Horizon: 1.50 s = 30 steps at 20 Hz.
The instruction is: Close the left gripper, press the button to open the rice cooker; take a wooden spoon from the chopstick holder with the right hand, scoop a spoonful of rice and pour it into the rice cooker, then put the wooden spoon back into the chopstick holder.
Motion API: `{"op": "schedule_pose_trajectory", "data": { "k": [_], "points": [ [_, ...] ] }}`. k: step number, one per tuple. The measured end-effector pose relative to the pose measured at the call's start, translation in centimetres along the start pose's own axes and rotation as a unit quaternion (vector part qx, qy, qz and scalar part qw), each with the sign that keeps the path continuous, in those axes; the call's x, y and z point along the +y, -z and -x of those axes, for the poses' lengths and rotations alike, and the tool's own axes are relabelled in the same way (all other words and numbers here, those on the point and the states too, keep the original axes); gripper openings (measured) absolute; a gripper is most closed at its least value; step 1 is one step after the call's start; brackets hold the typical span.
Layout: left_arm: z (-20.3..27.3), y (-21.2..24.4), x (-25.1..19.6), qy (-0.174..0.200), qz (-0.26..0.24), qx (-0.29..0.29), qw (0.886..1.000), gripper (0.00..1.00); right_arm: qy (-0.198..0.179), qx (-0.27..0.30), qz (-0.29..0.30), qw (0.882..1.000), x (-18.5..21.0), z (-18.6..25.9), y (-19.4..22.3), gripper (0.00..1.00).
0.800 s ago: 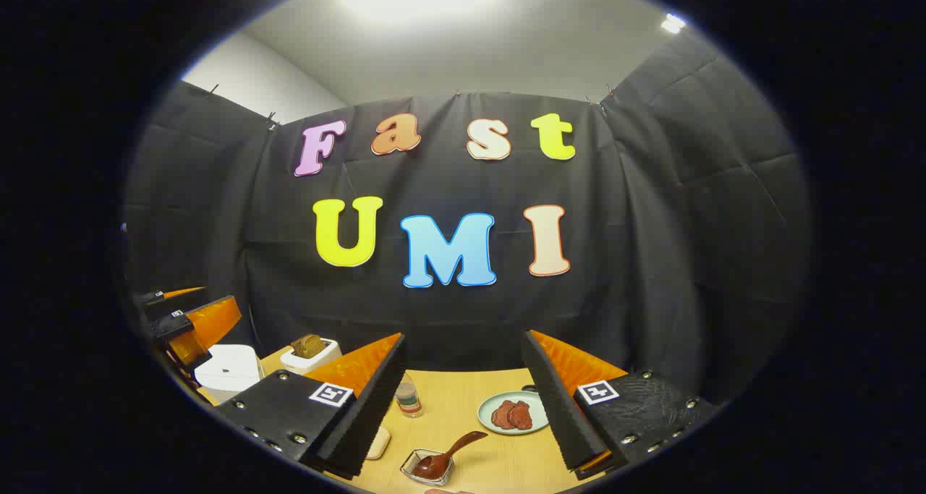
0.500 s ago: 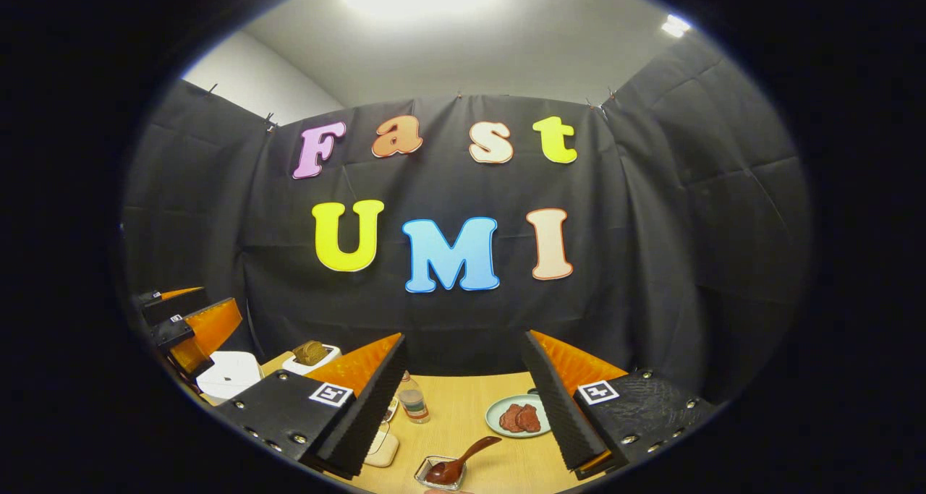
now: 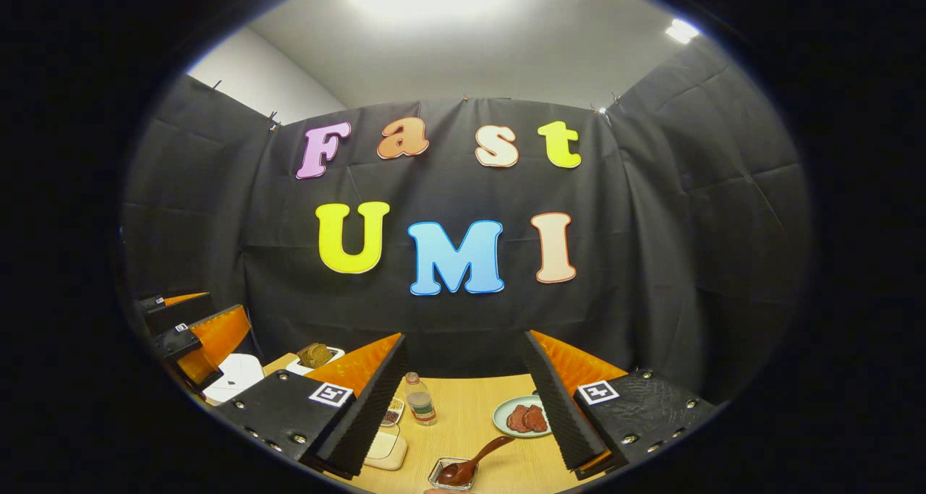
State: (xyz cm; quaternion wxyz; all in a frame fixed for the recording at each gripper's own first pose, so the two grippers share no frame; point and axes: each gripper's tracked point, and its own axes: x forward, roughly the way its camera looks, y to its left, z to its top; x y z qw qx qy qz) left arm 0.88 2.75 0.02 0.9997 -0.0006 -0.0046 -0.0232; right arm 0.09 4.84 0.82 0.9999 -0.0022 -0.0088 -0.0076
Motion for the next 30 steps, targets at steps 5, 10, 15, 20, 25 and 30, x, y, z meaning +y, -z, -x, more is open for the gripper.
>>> {"op": "schedule_pose_trajectory", "data": {
  "k": [5, 10, 15, 20, 25, 30],
  "points": [
    [0.5, 1.1, 1.5, 0.001, 0.014, 0.009, 1.000, 0.96, 0.002, 0.007, 0.003, 1.000, 0.3, 0.2, 0.7, 0.97],
    [1.4, 3.6, 4.4, -0.013, 0.013, 0.024, 1.000, 0.97, -0.006, 0.023, -0.004, 1.000, 1.0, 0.3, 1.8, 0.97],
    [1.4, 7.6, 9.6, -0.047, 0.010, 0.072, 0.996, 0.96, -0.019, 0.031, 0.001, 0.999, 1.7, 0.2, 2.3, 0.97],
    [1.3, 11.4, 15.7, -0.094, 0.004, 0.119, 0.988, 0.82, -0.031, 0.036, 0.001, 0.999, 2.0, 0.0, 2.3, 0.97],
    [0.9, 16.9, 19.2, -0.088, 0.037, 0.207, 0.974, 0.20, -0.036, 0.049, 0.000, 0.998, 2.1, -0.3, 3.2, 0.97],
    [1.1, 22.0, 22.8, -0.103, 0.085, 0.280, 0.951, 0.08, -0.038, 0.059, 0.001, 0.998, 2.4, -0.6, 3.8, 0.97]
  ]
}}
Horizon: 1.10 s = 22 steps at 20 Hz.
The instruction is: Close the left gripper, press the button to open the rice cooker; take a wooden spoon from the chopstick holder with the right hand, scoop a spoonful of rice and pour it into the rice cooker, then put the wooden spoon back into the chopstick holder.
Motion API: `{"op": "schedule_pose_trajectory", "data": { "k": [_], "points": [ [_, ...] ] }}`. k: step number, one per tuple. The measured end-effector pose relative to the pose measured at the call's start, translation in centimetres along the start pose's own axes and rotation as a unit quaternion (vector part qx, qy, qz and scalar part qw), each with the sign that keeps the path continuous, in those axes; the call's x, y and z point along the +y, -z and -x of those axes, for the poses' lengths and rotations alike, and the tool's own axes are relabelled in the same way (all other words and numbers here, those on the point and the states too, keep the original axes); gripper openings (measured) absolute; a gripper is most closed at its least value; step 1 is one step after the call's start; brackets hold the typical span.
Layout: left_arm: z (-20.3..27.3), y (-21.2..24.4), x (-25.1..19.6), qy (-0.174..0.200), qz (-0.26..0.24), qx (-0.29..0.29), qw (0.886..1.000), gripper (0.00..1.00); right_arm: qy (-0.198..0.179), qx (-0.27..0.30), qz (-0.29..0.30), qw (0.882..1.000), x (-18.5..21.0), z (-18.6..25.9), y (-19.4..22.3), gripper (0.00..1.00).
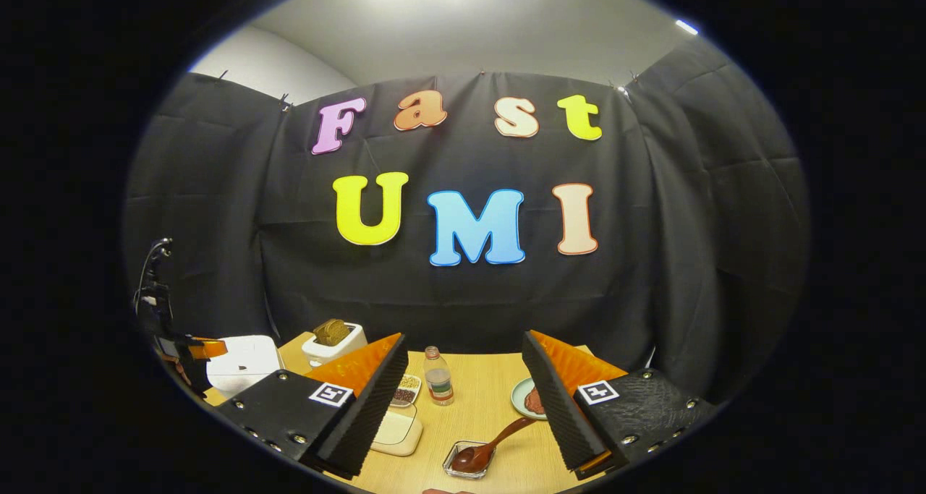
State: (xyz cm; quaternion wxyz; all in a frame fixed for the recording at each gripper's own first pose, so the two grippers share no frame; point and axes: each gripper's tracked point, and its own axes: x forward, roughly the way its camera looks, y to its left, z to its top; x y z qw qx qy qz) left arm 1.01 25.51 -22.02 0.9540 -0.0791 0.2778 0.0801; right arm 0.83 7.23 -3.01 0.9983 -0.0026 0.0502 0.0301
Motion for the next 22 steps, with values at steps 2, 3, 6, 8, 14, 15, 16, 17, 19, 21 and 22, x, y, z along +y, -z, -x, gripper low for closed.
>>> {"op": "schedule_pose_trajectory", "data": {
  "k": [2, 3, 6, 8, 14, 15, 16, 17, 19, 21, 22],
  "points": [
    [-1.3, 1.4, 1.2, -0.005, 0.011, 0.028, 1.000, 0.09, 0.000, 0.001, 0.000, 1.000, 0.0, -0.2, 0.1, 0.97],
    [-2.0, 1.8, 2.0, -0.013, 0.007, 0.039, 0.999, 0.08, 0.000, 0.002, 0.001, 1.000, 0.0, -0.3, 0.1, 0.97],
    [-3.9, 2.9, 3.0, -0.022, 0.010, 0.063, 0.998, 0.12, -0.001, 0.008, 0.003, 1.000, 0.1, -0.5, 0.5, 0.97],
    [-4.8, 3.4, 3.5, -0.028, 0.012, 0.075, 0.997, 0.12, 0.001, 0.011, 0.004, 1.000, 0.0, -0.7, 0.7, 0.97],
    [-5.8, 5.3, 4.6, -0.044, 0.014, 0.104, 0.993, 0.09, 0.007, 0.019, 0.002, 1.000, -0.4, -1.1, 1.1, 0.97],
    [-5.8, 5.7, 4.6, -0.044, 0.017, 0.115, 0.992, 0.09, 0.008, 0.019, 0.002, 1.000, -0.5, -1.1, 1.1, 0.97],
    [-5.9, 5.5, 4.6, -0.043, 0.022, 0.111, 0.993, 0.08, 0.009, 0.020, 0.001, 1.000, -0.5, -1.2, 1.2, 0.97],
    [-6.0, 5.7, 4.6, -0.041, 0.025, 0.115, 0.992, 0.09, 0.006, 0.022, -0.001, 1.000, -0.3, -1.4, 1.3, 0.97],
    [-5.9, 5.7, 4.7, -0.038, 0.033, 0.119, 0.992, 0.09, 0.004, 0.025, -0.002, 1.000, -0.2, -1.4, 1.5, 0.97],
    [-6.0, 5.6, 4.8, -0.036, 0.036, 0.124, 0.991, 0.12, -0.001, 0.024, -0.007, 1.000, 0.1, -1.6, 1.4, 0.97],
    [-6.1, 5.5, 5.1, -0.042, 0.034, 0.125, 0.991, 0.09, -0.002, 0.024, -0.008, 1.000, 0.2, -1.4, 1.5, 0.97]
  ]
}}
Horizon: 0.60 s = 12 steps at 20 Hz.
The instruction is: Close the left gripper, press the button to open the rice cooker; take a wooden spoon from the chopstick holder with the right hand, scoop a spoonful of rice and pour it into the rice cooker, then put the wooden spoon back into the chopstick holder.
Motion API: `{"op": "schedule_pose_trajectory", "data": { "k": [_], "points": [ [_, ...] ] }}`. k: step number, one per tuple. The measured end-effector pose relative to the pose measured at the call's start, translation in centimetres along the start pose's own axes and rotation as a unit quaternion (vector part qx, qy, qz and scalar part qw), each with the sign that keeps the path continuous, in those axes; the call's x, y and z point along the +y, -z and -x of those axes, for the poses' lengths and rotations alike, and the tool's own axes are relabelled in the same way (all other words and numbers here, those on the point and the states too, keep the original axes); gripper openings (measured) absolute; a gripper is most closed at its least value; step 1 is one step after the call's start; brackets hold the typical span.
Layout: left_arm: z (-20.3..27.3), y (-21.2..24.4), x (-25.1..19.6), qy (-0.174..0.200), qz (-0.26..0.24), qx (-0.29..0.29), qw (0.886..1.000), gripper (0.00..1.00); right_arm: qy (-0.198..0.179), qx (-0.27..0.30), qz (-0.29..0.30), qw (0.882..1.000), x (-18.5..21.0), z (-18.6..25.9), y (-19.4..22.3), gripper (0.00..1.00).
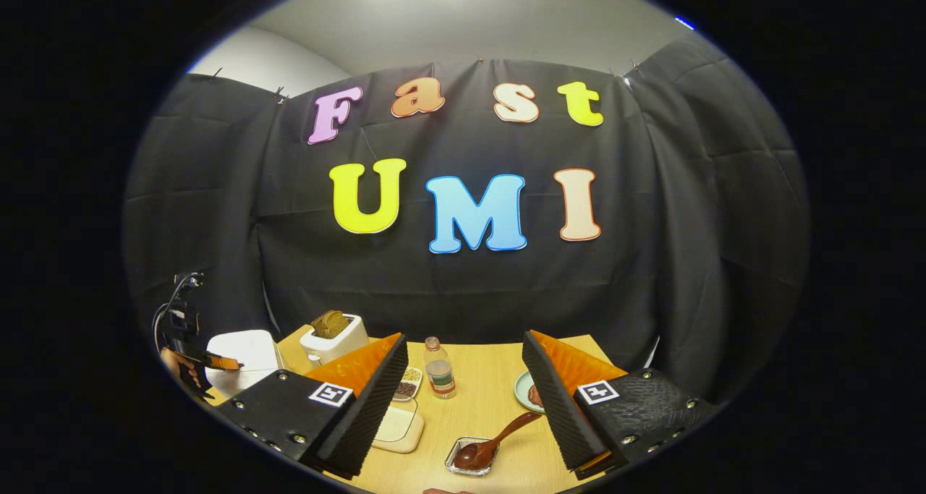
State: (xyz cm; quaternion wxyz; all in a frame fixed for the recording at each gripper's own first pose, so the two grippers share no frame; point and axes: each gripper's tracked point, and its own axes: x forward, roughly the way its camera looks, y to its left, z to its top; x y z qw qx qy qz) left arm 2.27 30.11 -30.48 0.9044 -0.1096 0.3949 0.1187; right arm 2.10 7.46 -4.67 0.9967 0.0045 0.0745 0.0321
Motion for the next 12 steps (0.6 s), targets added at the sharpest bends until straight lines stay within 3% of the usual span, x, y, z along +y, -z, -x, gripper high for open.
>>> {"op": "schedule_pose_trajectory", "data": {
  "k": [6, 9, 10, 11, 12],
  "points": [
    [1.1, -2.9, 0.1, -0.020, -0.034, -0.040, 0.998, 0.08, 0.007, -0.006, 0.002, 1.000, -0.8, 0.4, -0.2, 0.97],
    [2.9, -6.6, 0.9, -0.048, -0.048, -0.097, 0.993, 0.07, 0.012, -0.004, -0.004, 1.000, -1.1, 0.6, -0.2, 0.97],
    [3.7, -7.5, 1.0, -0.051, -0.050, -0.110, 0.991, 0.14, 0.012, -0.004, -0.004, 1.000, -1.1, 0.7, -0.2, 0.97],
    [4.4, -8.8, 0.7, -0.043, -0.047, -0.126, 0.990, 0.35, 0.013, -0.006, -0.003, 1.000, -1.1, 0.7, -0.3, 0.97],
    [5.4, -10.0, 0.3, -0.038, -0.043, -0.145, 0.988, 0.35, 0.013, -0.008, -0.002, 1.000, -1.1, 0.7, -0.4, 0.97]
  ]
}}
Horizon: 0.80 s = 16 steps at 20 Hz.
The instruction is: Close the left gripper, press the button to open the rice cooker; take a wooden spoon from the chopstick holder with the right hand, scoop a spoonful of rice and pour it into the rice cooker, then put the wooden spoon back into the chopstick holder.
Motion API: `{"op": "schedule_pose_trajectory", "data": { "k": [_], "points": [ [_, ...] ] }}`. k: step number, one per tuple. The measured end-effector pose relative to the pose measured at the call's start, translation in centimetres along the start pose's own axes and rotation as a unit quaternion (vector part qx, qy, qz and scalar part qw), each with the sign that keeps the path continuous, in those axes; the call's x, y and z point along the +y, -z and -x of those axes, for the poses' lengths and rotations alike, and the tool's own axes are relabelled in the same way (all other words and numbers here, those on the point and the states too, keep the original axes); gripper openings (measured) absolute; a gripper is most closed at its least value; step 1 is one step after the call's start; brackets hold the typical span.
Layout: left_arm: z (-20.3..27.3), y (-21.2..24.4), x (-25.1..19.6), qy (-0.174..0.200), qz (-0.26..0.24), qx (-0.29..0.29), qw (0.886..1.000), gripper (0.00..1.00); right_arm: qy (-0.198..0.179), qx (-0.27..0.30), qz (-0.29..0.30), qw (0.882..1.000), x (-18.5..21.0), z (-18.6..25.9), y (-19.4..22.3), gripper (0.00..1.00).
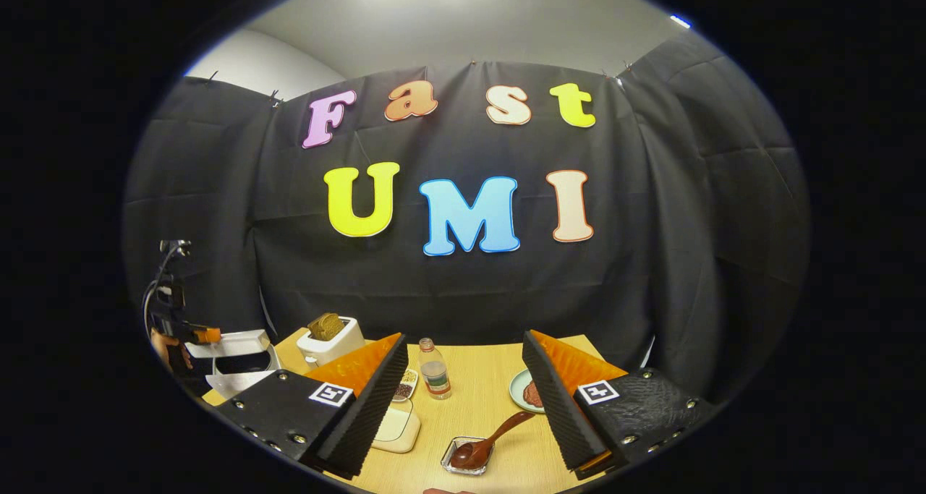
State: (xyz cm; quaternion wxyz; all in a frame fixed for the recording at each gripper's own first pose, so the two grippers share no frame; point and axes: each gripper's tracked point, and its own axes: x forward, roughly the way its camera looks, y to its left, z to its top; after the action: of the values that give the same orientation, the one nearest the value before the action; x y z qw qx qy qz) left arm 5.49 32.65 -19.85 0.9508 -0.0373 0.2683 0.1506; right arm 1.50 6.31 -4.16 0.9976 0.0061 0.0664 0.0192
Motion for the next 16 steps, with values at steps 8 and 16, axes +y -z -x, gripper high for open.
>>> {"op": "schedule_pose_trajectory", "data": {
  "k": [8, 16],
  "points": [
    [8.9, -8.2, -4.3, 0.048, 0.005, -0.145, 0.988, 0.96, -0.001, -0.008, 0.006, 1.000, -0.2, -0.1, -0.4, 0.97],
    [14.1, -9.0, -12.2, 0.114, -0.004, -0.200, 0.973, 0.96, -0.005, -0.009, 0.015, 1.000, -0.9, -0.1, 0.5, 0.97]
  ]
}}
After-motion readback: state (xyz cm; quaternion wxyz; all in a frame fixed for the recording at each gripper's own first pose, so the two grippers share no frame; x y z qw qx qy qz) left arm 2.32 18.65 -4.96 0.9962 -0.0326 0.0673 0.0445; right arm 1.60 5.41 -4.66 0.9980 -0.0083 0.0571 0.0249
